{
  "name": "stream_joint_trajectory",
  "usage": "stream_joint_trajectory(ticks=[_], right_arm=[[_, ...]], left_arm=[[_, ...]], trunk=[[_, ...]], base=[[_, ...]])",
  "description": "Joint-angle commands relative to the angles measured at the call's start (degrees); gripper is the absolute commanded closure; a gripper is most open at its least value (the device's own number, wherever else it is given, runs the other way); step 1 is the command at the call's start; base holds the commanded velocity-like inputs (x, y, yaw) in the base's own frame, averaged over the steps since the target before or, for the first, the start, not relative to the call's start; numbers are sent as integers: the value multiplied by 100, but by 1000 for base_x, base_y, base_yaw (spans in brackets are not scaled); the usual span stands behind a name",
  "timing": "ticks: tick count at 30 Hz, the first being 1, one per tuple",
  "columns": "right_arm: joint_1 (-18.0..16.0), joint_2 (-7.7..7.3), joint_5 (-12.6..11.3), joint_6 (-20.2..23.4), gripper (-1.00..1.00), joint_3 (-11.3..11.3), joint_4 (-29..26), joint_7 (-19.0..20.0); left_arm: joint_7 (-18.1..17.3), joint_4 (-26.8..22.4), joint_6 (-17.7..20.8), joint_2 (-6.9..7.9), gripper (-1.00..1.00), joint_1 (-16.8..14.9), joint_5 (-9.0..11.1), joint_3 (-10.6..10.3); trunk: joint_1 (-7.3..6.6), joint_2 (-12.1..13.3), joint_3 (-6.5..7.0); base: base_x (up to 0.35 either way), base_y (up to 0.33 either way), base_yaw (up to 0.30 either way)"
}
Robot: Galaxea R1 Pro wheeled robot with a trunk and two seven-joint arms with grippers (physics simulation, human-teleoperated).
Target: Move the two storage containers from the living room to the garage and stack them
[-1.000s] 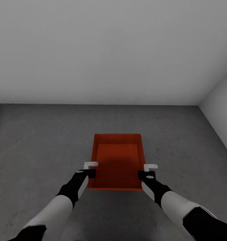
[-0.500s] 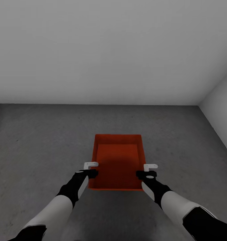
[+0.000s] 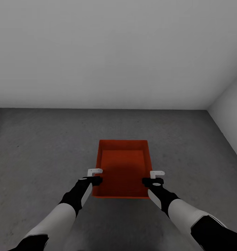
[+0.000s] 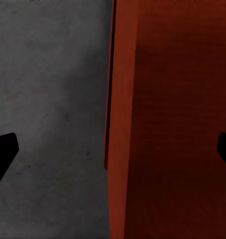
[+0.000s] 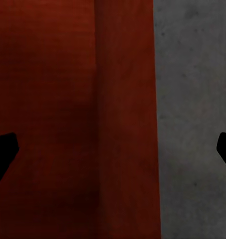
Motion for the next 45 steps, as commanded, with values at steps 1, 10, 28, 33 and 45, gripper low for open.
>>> stream_joint_trajectory(ticks=[1, 10, 28, 33, 45], right_arm=[[-3, -2, -37, 19, -100, 49, -8, -37], [-3, -6, -37, 19, -100, 49, -8, -37], [-3, -7, -37, 19, -100, 49, -8, -37], [-3, -7, -37, 16, -100, 49, -8, -37], [-3, -7, -37, 14, -100, 49, -8, -44]], left_arm=[[-4, -10, 31, -7, -100, -1, -35, 33], [-1, -10, 25, -9, -100, -1, -35, 33], [0, -10, 30, -11, -100, -1, -27, 33], [-1, -10, 31, -13, -100, -1, -27, 33], [0, -10, 31, -16, -100, -1, -26, 33]], trunk=[[0, -2, -3], [0, -2, -3], [-308, 560, 248], [-418, 760, 338], [-681, 1242, 553]], base=[[0, 0, 0], [0, 0, 0], [0, 0, 0], [0, 0, 0], [0, 0, 0]])
